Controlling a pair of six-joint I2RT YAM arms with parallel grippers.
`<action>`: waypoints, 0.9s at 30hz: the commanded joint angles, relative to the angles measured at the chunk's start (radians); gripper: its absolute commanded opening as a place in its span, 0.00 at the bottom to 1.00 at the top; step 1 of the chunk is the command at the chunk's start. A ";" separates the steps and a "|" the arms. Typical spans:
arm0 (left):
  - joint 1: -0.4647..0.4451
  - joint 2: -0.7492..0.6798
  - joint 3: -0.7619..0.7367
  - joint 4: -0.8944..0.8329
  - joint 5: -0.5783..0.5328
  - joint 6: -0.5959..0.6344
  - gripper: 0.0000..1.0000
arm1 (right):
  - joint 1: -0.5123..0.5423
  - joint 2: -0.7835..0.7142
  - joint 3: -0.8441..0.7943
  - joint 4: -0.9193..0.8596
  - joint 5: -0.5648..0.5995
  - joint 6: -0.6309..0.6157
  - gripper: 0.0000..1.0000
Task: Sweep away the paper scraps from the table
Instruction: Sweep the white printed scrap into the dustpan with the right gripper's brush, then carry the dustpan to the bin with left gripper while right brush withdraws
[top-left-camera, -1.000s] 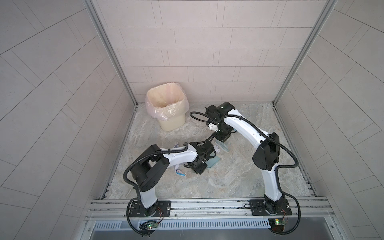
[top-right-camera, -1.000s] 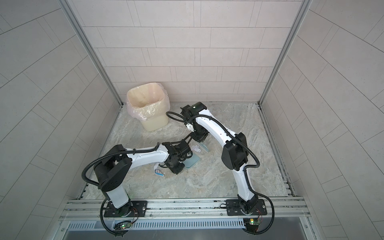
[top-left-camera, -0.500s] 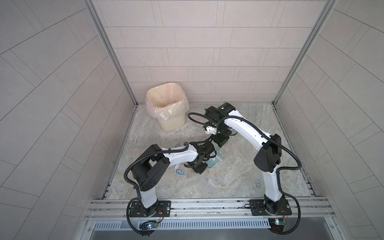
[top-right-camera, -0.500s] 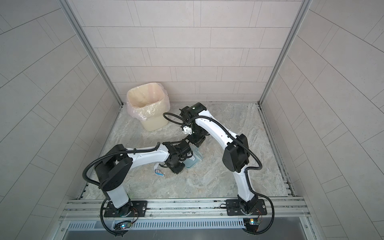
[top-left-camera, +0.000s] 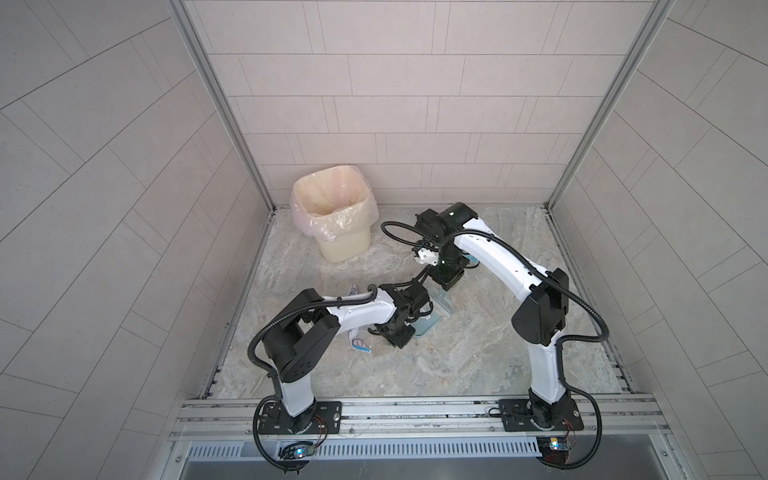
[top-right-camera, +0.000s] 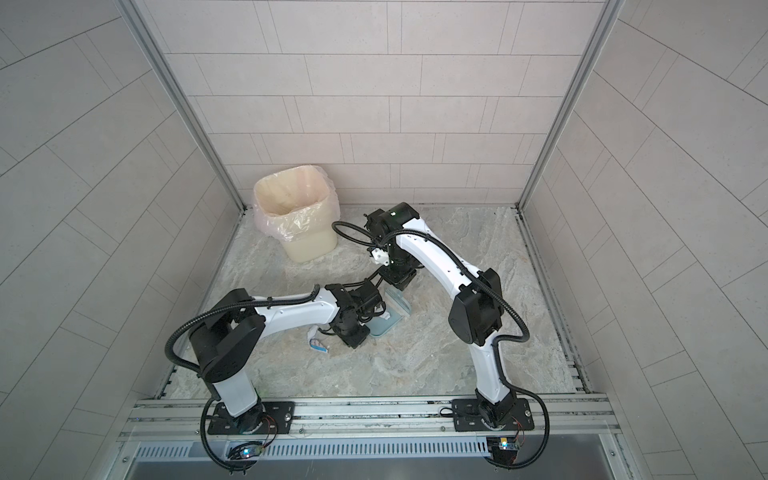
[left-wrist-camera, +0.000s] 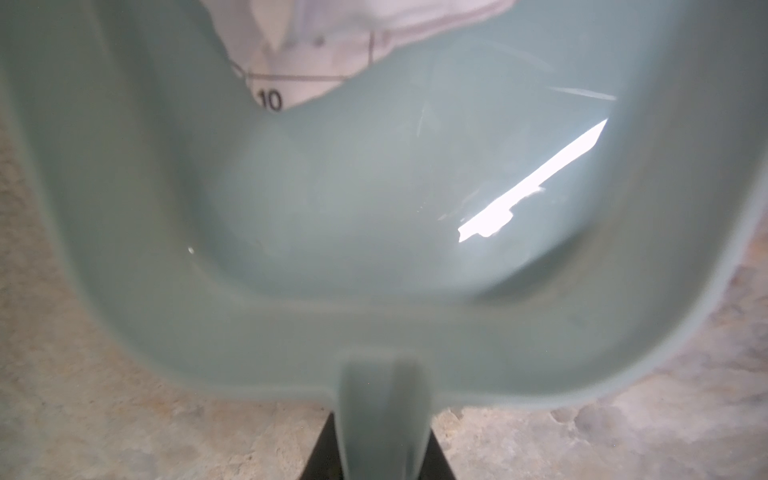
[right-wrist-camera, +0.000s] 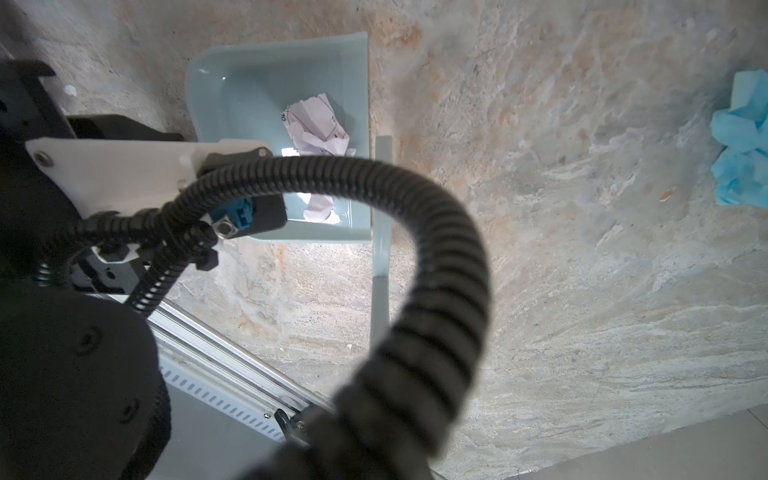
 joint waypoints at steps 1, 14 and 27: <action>0.002 0.011 0.001 -0.016 -0.014 -0.001 0.00 | 0.020 -0.012 -0.018 -0.066 -0.032 -0.010 0.00; 0.002 0.011 -0.001 -0.018 -0.022 -0.003 0.00 | 0.034 -0.083 -0.108 -0.074 -0.133 -0.017 0.00; 0.004 -0.090 -0.032 -0.028 -0.059 -0.019 0.00 | -0.078 -0.187 -0.156 -0.005 -0.035 0.039 0.00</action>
